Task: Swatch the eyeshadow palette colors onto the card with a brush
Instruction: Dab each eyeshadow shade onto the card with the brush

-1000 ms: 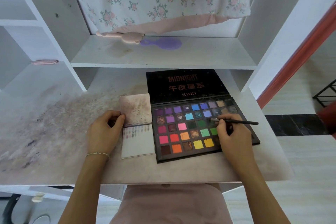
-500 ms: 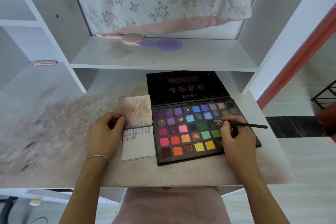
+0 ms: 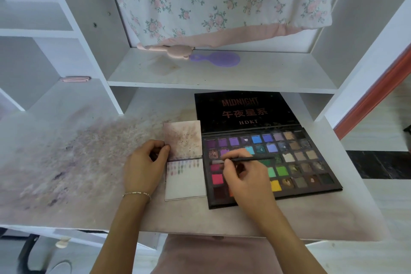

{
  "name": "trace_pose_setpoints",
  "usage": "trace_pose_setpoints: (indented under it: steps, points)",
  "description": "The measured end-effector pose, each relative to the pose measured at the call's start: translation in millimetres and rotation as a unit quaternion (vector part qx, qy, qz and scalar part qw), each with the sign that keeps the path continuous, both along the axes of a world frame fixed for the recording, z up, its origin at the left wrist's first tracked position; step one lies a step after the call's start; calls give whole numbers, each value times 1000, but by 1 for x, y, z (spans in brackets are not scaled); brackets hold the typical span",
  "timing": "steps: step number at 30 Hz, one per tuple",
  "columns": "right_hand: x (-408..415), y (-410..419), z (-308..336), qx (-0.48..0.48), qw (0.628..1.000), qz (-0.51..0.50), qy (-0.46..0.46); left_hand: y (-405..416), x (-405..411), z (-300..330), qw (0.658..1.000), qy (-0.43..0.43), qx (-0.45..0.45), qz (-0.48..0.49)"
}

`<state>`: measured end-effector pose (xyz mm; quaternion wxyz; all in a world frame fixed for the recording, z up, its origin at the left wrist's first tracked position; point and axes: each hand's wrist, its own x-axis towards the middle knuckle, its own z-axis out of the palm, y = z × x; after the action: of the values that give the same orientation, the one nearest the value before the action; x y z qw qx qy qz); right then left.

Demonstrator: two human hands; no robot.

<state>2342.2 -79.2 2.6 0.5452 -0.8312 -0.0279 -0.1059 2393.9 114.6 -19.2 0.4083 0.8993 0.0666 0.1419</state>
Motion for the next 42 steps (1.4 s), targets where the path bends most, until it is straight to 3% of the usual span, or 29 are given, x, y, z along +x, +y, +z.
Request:
trace_pose_setpoints:
  steps: [8, 24, 42]
  points:
    - [11, 28, 0, -17, 997, 64, 38, 1, 1, -1, 1000, -1, -5, 7]
    - [14, 29, -5, -76, 992, 81, 66, 2, 2, -3, 1000, 0, -8, 4]
    - [14, 29, -8, -81, 990, 87, 79, 3, 1, -3, 1000, 2, -5, 2]
